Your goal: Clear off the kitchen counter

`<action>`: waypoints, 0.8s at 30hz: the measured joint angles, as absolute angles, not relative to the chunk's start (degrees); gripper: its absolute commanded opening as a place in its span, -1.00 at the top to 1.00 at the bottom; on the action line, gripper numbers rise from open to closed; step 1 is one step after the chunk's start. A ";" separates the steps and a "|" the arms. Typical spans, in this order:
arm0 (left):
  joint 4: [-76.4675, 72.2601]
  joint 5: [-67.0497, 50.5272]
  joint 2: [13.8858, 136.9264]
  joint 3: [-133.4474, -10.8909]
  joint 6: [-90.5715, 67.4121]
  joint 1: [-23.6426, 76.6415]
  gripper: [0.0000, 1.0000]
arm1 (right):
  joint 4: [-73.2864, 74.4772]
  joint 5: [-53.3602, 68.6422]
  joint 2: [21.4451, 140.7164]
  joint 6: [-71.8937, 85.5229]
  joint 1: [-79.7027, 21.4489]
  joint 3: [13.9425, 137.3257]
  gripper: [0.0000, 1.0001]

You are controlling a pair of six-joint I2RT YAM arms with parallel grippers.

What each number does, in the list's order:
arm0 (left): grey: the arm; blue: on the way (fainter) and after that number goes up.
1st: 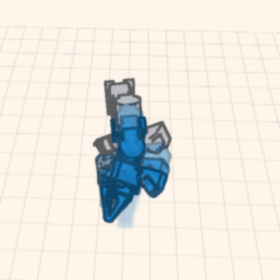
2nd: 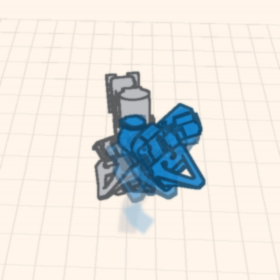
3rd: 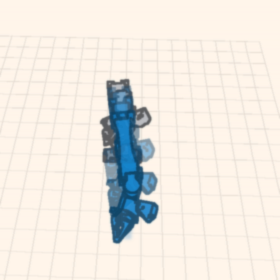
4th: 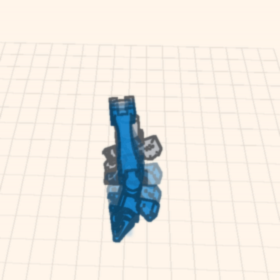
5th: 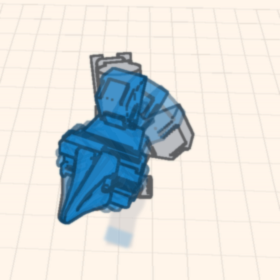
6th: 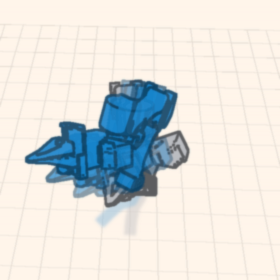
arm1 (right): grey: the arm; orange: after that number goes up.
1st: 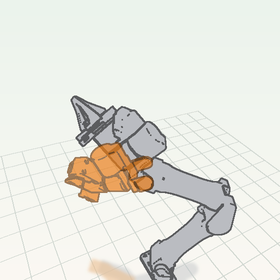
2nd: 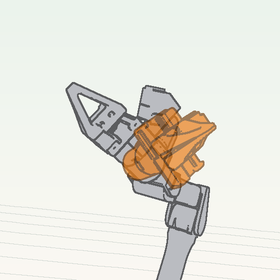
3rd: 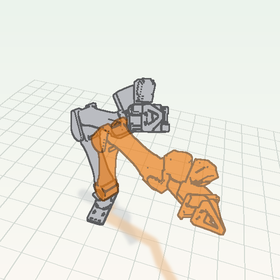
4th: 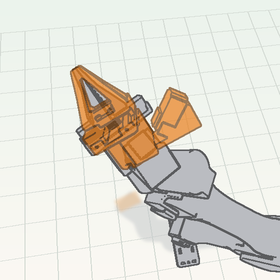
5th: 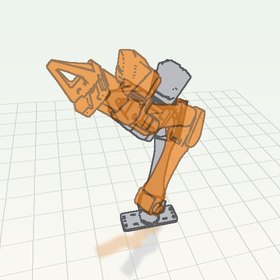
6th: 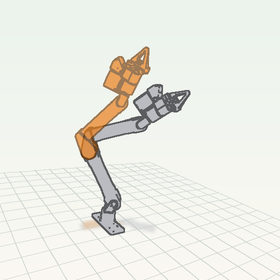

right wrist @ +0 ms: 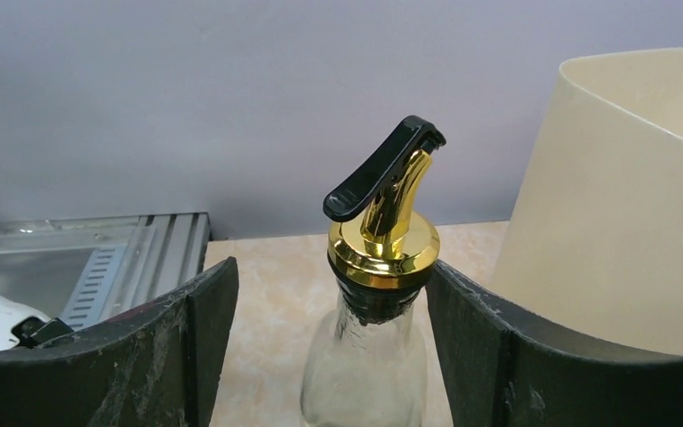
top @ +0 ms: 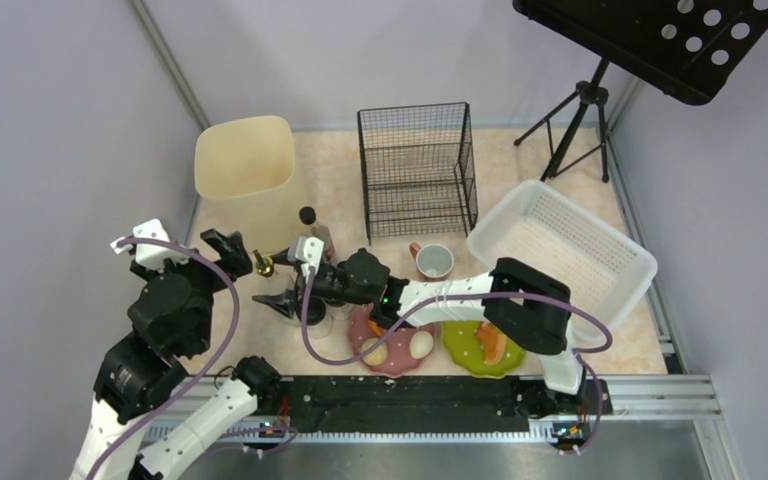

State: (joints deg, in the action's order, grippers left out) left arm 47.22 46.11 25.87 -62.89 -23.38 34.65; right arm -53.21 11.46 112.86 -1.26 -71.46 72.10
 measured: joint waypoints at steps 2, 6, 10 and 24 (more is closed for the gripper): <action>47.22 46.06 25.76 -62.89 -23.38 34.65 -0.90 | -53.67 11.46 113.71 -1.21 -71.48 72.47 -0.43; 47.27 45.95 25.21 -62.89 -22.98 34.65 -0.91 | -54.04 11.42 114.15 -0.51 -71.48 72.51 -0.16; 47.24 45.95 24.51 -62.89 -22.59 34.65 -0.91 | -54.85 11.00 114.48 0.30 -71.48 73.06 0.01; 47.27 45.95 24.12 -62.89 -22.37 34.65 -0.92 | -55.13 9.85 117.43 0.56 -71.46 75.22 0.52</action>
